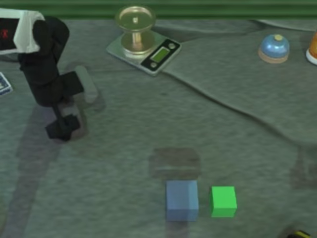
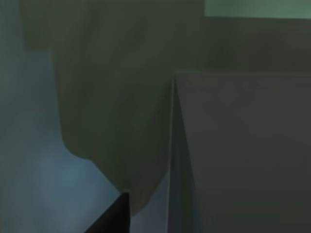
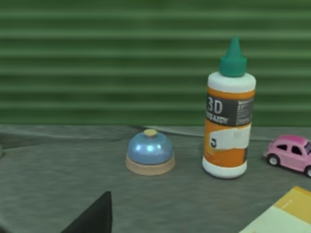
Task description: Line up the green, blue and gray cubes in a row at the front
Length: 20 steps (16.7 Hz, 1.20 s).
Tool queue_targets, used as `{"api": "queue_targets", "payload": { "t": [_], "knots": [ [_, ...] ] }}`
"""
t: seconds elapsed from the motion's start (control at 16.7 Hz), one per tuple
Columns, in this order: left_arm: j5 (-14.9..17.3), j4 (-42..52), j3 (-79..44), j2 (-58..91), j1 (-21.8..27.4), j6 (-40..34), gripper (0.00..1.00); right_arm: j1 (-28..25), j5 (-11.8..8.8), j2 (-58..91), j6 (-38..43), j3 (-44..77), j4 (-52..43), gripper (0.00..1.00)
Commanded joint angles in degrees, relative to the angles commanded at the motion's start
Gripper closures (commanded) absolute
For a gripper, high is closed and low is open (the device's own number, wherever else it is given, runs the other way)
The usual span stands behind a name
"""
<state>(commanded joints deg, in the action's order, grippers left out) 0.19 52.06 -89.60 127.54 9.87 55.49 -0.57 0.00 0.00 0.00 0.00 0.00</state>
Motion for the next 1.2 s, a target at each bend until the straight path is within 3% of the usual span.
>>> {"api": "queue_targets", "payload": {
  "t": [0.54, 1.2],
  "knots": [
    [0.00, 0.00, 0.00, 0.00, 0.00, 0.00, 0.98, 0.00, 0.00, 0.00, 0.00, 0.00, 0.00, 0.00],
    [0.14, 1.30, -0.83, -0.75, -0.14, -0.01, 1.00, 0.00, 0.00, 0.00, 0.00, 0.00, 0.00, 0.00]
  ]
}}
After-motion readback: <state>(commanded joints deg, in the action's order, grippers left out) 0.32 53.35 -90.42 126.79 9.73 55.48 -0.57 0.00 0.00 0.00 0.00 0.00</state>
